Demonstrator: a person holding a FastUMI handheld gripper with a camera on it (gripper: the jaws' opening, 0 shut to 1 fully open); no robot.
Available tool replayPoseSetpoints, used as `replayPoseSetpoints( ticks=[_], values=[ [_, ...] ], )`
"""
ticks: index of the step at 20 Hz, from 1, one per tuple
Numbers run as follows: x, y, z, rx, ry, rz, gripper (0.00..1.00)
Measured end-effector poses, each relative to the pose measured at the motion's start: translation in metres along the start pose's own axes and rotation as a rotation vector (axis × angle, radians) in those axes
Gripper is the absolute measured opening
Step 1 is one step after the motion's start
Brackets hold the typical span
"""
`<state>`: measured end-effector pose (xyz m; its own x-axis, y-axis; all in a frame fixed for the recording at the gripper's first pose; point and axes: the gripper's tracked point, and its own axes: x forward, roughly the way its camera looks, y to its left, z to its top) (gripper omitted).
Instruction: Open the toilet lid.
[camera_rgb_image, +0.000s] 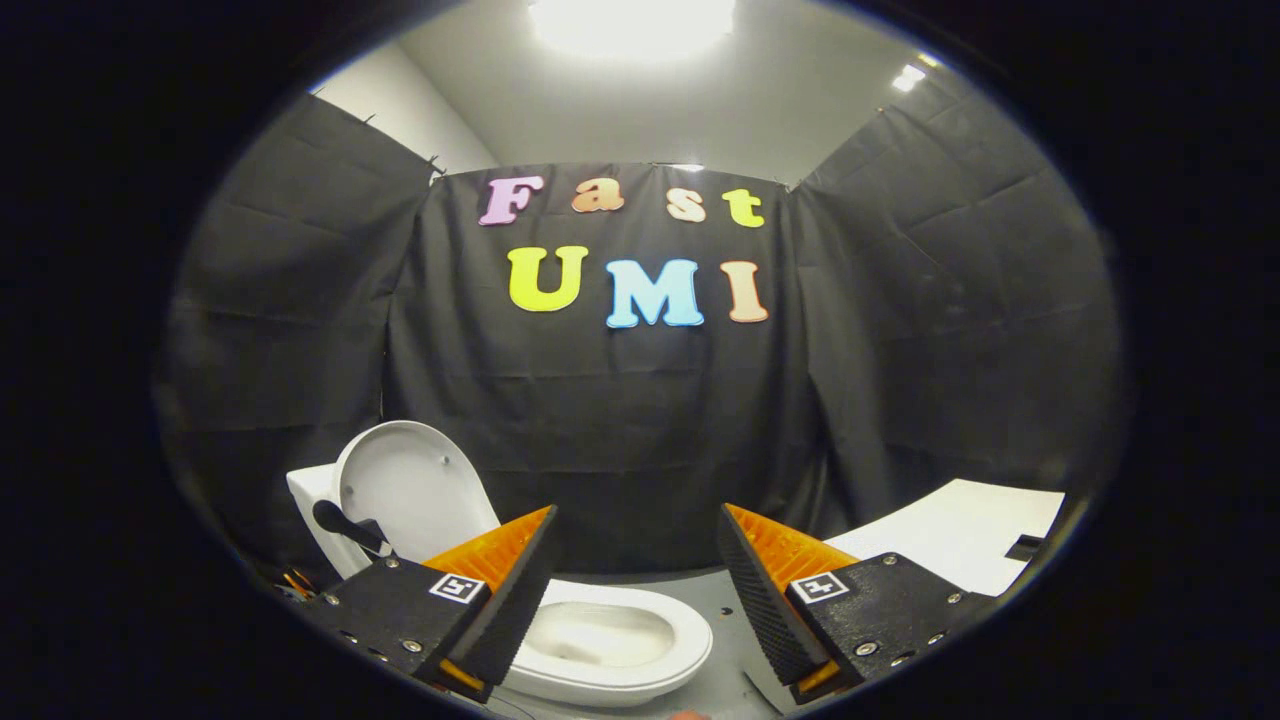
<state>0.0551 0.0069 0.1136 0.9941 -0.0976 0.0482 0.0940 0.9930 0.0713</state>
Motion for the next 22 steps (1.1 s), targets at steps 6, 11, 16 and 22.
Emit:
replayPoseSetpoints(
  ticks=[6,11,16,22],
  values=[
    [-0.011,-0.040,-0.002,0.005,-0.032,-0.065,0.95],
    [-0.019,-0.054,-0.006,0.003,-0.032,-0.092,0.95],
    [-0.019,-0.058,-0.011,-0.004,-0.014,-0.095,0.95],
    [-0.018,-0.057,-0.011,-0.015,-0.022,-0.089,0.95]
  ],
)
